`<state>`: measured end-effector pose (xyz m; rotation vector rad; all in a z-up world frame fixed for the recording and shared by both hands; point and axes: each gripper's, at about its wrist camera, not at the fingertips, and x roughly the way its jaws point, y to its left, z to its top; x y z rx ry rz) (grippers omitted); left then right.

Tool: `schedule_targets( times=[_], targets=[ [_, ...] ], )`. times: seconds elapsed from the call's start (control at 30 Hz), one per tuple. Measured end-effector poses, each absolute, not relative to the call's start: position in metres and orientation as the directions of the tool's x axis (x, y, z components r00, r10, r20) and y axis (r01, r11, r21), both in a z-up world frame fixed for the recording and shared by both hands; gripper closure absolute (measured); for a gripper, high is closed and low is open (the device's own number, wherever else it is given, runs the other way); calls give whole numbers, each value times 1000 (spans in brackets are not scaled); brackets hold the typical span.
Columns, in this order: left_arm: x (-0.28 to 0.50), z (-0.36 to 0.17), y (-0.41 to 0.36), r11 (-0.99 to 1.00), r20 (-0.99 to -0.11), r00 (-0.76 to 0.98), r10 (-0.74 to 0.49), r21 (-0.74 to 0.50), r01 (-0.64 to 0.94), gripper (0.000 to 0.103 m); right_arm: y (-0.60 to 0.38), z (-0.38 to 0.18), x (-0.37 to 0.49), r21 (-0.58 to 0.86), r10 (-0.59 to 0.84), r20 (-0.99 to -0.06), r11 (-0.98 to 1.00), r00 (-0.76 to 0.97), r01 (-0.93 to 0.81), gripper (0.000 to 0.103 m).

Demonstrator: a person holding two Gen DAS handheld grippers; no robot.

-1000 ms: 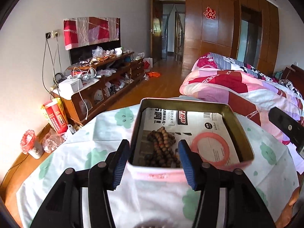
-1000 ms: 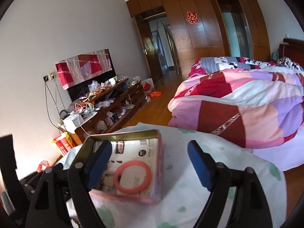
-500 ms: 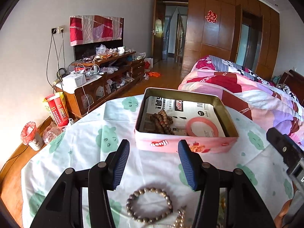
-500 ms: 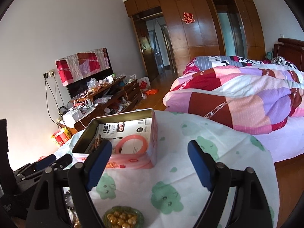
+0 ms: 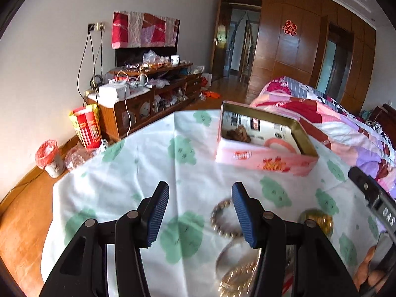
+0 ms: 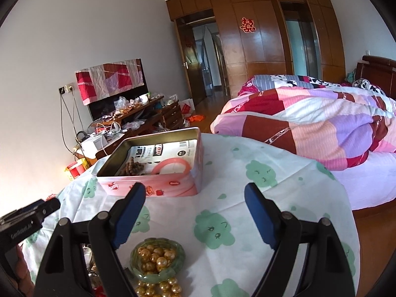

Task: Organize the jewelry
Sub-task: 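Move the left tool to the silver bangle and pearls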

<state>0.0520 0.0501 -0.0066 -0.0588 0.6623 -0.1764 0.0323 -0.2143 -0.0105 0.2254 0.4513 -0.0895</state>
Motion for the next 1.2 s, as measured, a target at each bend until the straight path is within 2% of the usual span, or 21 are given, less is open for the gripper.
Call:
schedule_targets(
  times=[0.1, 0.33, 0.43, 0.47, 0.53, 0.7, 0.83, 0.87, 0.9, 0.93, 1.2],
  targets=[
    [43, -13, 52, 979, -633, 746, -205, -120, 167, 49, -211, -11, 30, 187, -28, -450, 974, 893, 125, 18],
    [10, -22, 47, 926, -656, 659, -367, -187, 329, 49, -212, -10, 15, 199, -25, -443, 972, 896, 125, 18],
    [-6, -24, 37, 905, -656, 643, -396, -158, 395, 50, -215, -11, 14, 209, -24, -444, 969, 896, 129, 18],
    [-10, -25, 34, 898, -656, 642, -398, -136, 418, 51, -215, -11, 14, 212, -24, -446, 968, 895, 132, 18],
    [-16, -27, 28, 884, -661, 633, -403, -102, 456, 67, -217, -11, 15, 220, -23, -448, 966, 894, 135, 18],
    [-13, -38, 19, 870, -698, 592, -404, -92, 485, 69, -221, -11, 14, 234, -28, -449, 961, 893, 148, 18],
    [-14, -44, 7, 866, -717, 599, -357, -14, 499, 69, -222, -12, 14, 239, -26, -452, 960, 892, 150, 18],
    [-15, -44, 8, 865, -717, 597, -360, -16, 502, 69, -223, -12, 14, 239, -26, -453, 959, 891, 150, 18],
    [-15, -44, 10, 866, -714, 598, -365, -24, 500, 74, -223, -12, 14, 239, -25, -454, 960, 891, 149, 18],
    [-14, -44, 12, 869, -711, 600, -366, -31, 493, 89, -223, -12, 15, 239, -22, -456, 960, 890, 146, 18],
    [-10, -38, 30, 877, -678, 601, -424, -140, 460, 98, -228, -15, 16, 281, 3, -471, 948, 882, 147, 18]
  ],
)
